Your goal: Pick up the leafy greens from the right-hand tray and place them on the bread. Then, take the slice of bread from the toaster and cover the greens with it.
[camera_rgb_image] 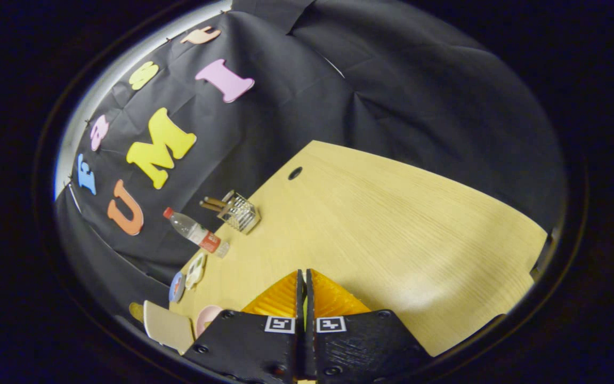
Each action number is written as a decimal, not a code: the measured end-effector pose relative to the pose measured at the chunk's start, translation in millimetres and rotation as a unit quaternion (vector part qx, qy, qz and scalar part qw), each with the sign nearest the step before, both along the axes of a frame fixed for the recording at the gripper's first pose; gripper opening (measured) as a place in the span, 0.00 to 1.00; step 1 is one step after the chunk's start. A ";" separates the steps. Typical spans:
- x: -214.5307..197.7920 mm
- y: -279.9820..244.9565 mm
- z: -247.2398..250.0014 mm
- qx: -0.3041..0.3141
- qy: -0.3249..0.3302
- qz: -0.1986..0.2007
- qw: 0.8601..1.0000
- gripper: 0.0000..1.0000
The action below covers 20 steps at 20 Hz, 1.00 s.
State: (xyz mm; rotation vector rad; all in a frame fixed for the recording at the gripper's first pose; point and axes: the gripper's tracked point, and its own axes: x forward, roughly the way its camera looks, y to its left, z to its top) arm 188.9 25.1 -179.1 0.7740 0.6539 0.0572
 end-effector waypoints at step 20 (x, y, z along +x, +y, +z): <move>-44.7 225.2 131.5 0.064 -0.109 0.144 0.981 0.00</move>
